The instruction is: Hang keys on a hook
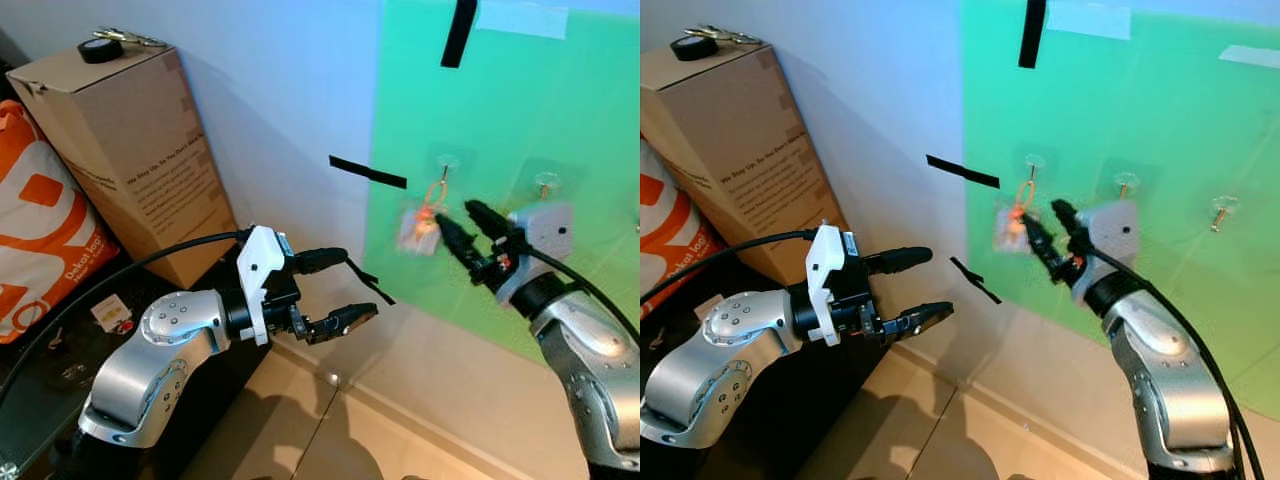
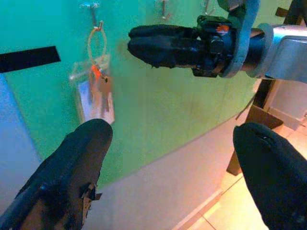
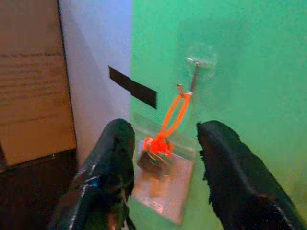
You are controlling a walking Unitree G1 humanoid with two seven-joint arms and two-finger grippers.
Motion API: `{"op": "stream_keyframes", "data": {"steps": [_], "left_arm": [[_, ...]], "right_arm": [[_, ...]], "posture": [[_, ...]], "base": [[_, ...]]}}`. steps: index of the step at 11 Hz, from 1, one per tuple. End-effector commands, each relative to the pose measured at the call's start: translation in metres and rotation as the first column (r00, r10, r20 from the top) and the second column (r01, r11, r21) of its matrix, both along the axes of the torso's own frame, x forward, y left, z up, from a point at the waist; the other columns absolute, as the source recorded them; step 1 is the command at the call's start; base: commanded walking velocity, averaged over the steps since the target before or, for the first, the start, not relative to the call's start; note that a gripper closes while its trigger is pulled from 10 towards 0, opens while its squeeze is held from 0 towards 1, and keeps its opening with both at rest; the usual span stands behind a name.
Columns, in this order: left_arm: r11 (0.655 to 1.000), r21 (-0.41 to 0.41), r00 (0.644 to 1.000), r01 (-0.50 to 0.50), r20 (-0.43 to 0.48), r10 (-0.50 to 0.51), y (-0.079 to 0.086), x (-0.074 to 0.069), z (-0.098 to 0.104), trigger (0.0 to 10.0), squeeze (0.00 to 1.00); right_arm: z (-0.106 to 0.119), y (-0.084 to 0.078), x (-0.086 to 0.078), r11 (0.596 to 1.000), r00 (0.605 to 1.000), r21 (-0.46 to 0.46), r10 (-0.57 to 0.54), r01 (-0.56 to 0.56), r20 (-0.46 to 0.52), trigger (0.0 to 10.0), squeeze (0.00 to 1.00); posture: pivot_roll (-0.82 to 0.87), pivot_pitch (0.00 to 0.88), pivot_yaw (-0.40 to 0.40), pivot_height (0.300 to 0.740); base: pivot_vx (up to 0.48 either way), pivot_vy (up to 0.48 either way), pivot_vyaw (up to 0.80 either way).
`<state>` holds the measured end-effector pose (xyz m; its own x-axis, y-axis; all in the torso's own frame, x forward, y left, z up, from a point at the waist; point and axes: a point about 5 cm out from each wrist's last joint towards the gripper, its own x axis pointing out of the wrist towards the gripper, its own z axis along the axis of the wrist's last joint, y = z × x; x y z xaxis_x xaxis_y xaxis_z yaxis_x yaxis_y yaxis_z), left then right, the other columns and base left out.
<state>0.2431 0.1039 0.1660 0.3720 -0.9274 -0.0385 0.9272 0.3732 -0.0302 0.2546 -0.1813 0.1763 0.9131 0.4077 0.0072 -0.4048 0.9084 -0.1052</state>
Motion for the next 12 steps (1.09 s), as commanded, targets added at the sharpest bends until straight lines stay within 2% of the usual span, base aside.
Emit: {"op": "stream_keyframes", "data": {"steps": [1, 2, 3, 4, 5, 6, 7, 9, 10, 11, 12], "left_arm": [[1.0, 0.002, 1.0, -0.005, 0.008, 0.005, 0.0, 0.001, 0.001, 10.0, 1.0], [1.0, 0.007, 1.0, -0.015, 0.005, 0.015, 0.0, 0.0, -0.001, 10.0, 1.0], [0.996, 0.035, 0.997, -0.081, 0.006, 0.08, 0.003, 0.002, -0.008, 10.0, 1.0], [0.974, 0.101, 0.979, -0.205, 0.028, 0.203, 0.007, 0.007, -0.021, 10.0, 1.0], [0.895, 0.194, 0.916, -0.401, 0.056, 0.398, 0.019, 0.01, -0.043, 10.0, 1.0], [0.833, 0.223, 0.861, -0.506, 0.065, 0.505, 0.026, 0.005, -0.055, 10.0, 0.91], [0.79, 0.251, 0.825, -0.56, 0.073, 0.561, 0.03, -0.002, -0.063, 10.0, 0.65], [0.739, 0.234, 0.773, -0.632, 0.115, 0.624, 0.037, -0.003, -0.067, 10.0, 0.48], [0.69, 0.21, 0.718, -0.692, 0.105, 0.688, 0.046, -0.005, -0.074, 10.0, 0.38], [0.629, 0.219, 0.652, -0.746, 0.049, 0.757, 0.056, -0.013, -0.088, 10.0, 0.33], [0.598, 0.226, 0.62, -0.769, 0.04, 0.783, 0.059, -0.015, -0.092, 10.0, 0.32]], "right_arm": [[-0.007, 0.005, -0.005, 0.999, 0.999, -0.025, 0.034, -0.035, -0.039, 10.0, 1.0], [-0.018, 0.003, -0.006, 0.999, 0.998, -0.033, -0.003, 0.001, -0.068, 10.0, 1.0], [-0.029, -0.001, -0.007, 0.997, 0.99, 0.0, -0.08, 0.081, -0.119, 10.0, 1.0], [-0.039, 0.003, -0.012, 0.994, 0.981, 0.024, -0.101, 0.106, -0.164, 10.0, 1.0], [-0.056, 0.017, -0.023, 0.999, 0.982, -0.032, -0.036, 0.031, -0.184, 10.0, 1.0], [-0.067, 0.022, -0.029, 0.998, 0.98, -0.041, -0.051, 0.044, -0.191, 10.0, 1.0], [-0.076, 0.022, -0.029, 0.995, 0.973, -0.031, -0.1, 0.095, -0.207, 10.0, 1.0], [-0.082, 0.023, -0.025, 0.99, 0.97, -0.015, -0.138, 0.138, -0.198, 10.0, 1.0], [-0.084, 0.031, -0.026, 0.994, 0.973, 0.01, -0.1, 0.105, -0.21, 10.0, 1.0], [-0.086, 0.035, -0.025, 0.995, 0.969, 0.021, -0.09, 0.098, -0.23, 10.0, 1.0], [-0.089, 0.034, -0.024, 0.996, 0.969, 0.015, -0.085, 0.091, -0.233, 10.0, 1.0]], "posture": [[-0.04, 0.0, 0.088, 0.74], [-0.04, 0.0, 0.084, 0.74], [-0.05, 0.0, 0.082, 0.74], [-0.05, 0.0, 0.081, 0.74], [-0.05, 0.0, 0.08, 0.74], [-0.05, 0.0, 0.078, 0.74], [-0.04, 0.0, 0.074, 0.74], [-0.02, 0.0, 0.054, 0.74], [-0.02, 0.0, 0.051, 0.74], [-0.03, 0.0, 0.044, 0.74], [-0.03, 0.0, 0.032, 0.74]], "base": [[0.0, 0.0, 0.0], [0.0, 0.0, 0.0], [0.0, 0.0, 0.0], [0.0, 0.0, 0.0], [0.0, 0.0, 0.8], [0.0, 0.0, 0.8], [0.0, 0.0, 0.8], [0.0, 0.0, 0.8], [0.0, 0.0, 0.8], [0.0, 0.0, 0.8], [0.0, 0.0, 0.8]]}}
